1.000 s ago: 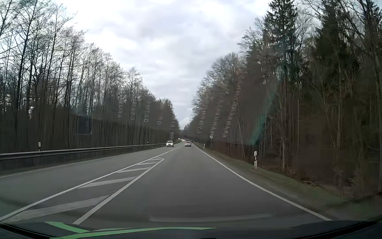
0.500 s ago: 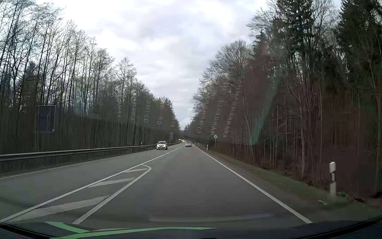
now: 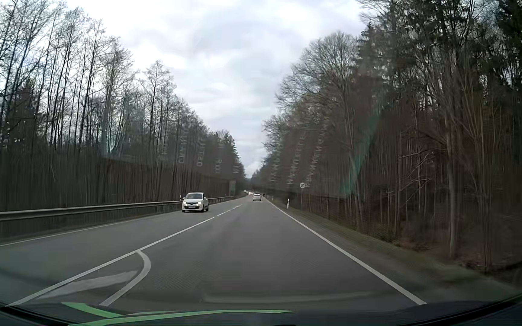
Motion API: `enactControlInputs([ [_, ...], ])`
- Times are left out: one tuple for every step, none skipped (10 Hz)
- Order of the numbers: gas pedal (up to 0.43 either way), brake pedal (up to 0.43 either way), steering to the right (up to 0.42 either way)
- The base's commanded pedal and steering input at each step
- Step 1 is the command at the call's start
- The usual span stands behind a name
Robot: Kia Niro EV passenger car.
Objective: Follow the waypoints while adhering to traffic rules and regulations
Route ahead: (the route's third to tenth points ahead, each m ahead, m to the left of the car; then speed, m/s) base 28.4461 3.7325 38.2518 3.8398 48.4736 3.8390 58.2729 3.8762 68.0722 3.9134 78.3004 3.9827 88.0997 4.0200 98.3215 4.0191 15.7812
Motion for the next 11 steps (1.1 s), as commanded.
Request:
enactControlInputs([
  [0.138, 0.000, 0.001],
  [0.138, 0.000, 0.001],
  [0.138, 0.000, 0.001],
  [0.138, 0.000, 0.000],
  [0.138, 0.000, 0.000],
  [0.138, 0.000, 0.000],
  [0.138, 0.000, 0.001],
  [0.138, 0.000, 0.000],
  [0.138, 0.000, 0.001],
  [0.138, 0.000, 0.000],
  [0.138, 0.000, 0.000],
])
